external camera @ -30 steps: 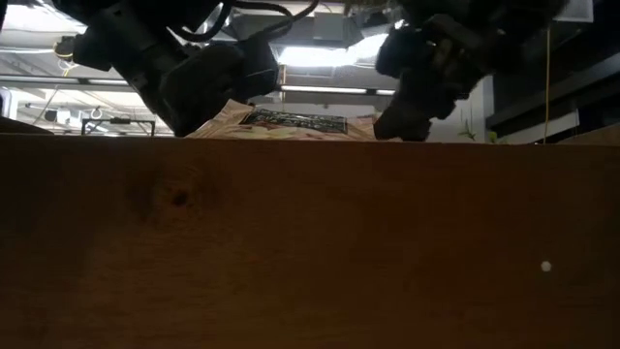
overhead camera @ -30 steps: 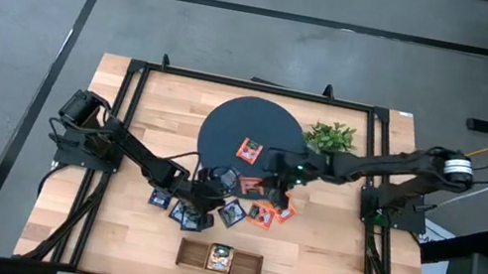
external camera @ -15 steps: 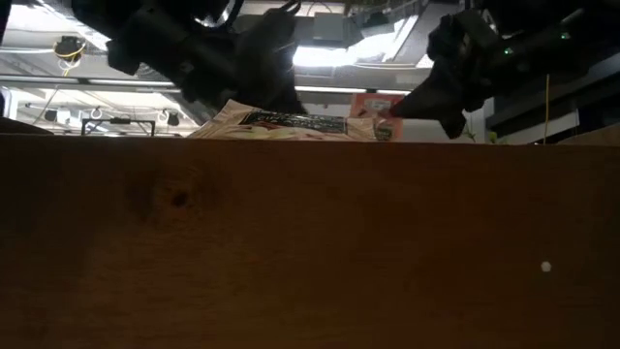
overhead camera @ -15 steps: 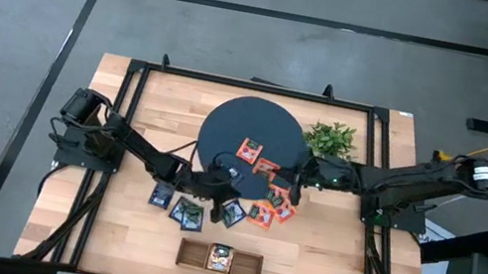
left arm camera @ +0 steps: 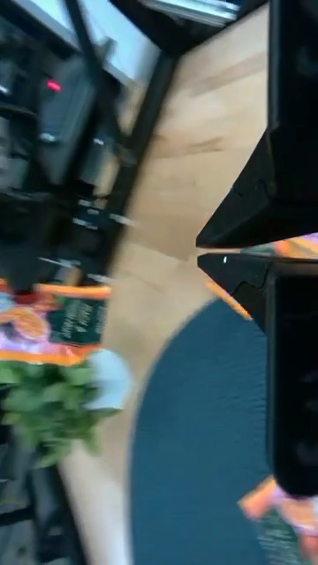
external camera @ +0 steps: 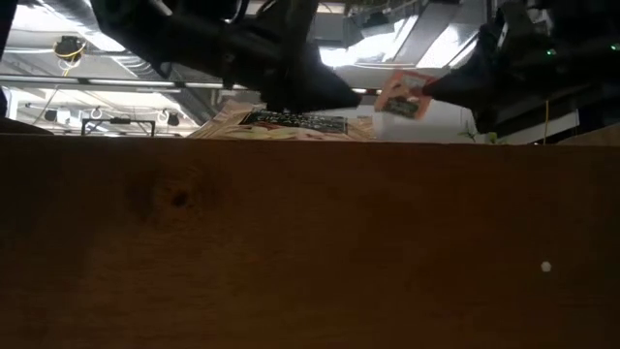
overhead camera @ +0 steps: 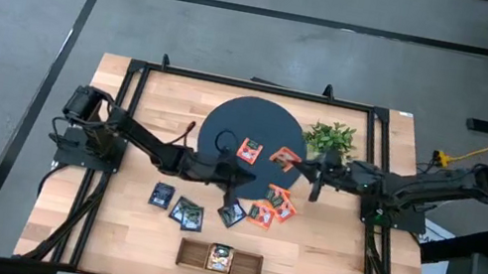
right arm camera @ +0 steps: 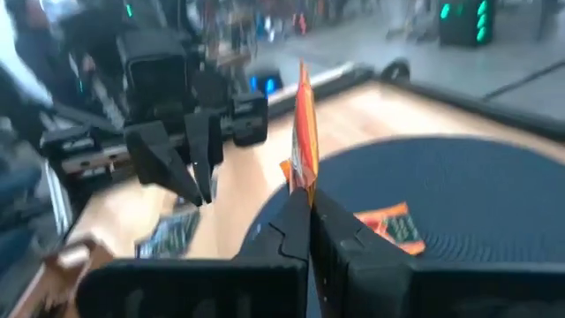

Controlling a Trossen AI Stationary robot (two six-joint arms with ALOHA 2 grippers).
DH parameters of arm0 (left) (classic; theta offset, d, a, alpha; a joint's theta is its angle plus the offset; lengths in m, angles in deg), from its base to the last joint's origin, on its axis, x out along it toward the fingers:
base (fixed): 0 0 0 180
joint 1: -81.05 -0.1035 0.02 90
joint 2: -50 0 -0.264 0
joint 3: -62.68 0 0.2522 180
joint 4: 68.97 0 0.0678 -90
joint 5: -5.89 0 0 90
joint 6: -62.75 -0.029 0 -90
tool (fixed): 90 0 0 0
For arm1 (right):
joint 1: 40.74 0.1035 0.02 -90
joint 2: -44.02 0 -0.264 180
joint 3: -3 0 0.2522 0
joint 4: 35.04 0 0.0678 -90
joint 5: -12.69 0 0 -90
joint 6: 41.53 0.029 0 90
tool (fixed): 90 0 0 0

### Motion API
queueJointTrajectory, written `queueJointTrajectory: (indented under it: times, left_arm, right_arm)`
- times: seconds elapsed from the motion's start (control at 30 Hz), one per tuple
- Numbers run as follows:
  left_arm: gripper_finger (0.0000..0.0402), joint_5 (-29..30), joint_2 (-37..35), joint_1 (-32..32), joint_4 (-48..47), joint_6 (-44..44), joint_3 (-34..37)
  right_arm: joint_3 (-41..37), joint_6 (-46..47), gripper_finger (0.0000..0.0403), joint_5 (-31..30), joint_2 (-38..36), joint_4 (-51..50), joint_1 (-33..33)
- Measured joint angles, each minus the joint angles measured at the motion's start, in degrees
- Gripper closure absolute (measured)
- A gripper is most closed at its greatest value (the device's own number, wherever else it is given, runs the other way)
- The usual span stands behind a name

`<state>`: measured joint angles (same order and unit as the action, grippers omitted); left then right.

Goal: Pick & Place Tea
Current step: Put the orange tea bag into the right section of the wooden organizer

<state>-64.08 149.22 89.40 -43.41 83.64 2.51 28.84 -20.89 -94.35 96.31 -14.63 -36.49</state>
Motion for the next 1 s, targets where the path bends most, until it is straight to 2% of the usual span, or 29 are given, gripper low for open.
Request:
queueJointTrajectory:
  times: [0.17,0.3,0.5,0.7,1.0]
  left_arm:
    - [0.0386,0.02,0.0,-1.49,8.57,-1.71,0.0]
    - [0.0388,-0.18,-0.02,-2.59,15.51,-1.67,0.0]
    - [0.0372,-0.87,-0.04,-2.58,23.59,-4.81,-0.02]
    - [0.0325,-0.51,-0.04,-2.52,23.93,-5.8,-0.04]
    - [0.0254,0.52,-0.04,-2.73,23.92,-5.63,-0.02]
  right_arm:
    - [-4.58,-1.57,0.0397,-2.46,-0.78,14.91,0.1]
    - [-6.05,-1.77,0.0397,-2.42,-0.71,20.93,0.12]
    - [-5.4,-2.31,0.0396,-0.61,-0.69,21.99,0.24]
    - [-4.32,-3.1,0.0396,2.11,-0.69,22.04,0.29]
    - [-4.06,-3.59,0.0396,2.24,-0.69,23.57,1.69]
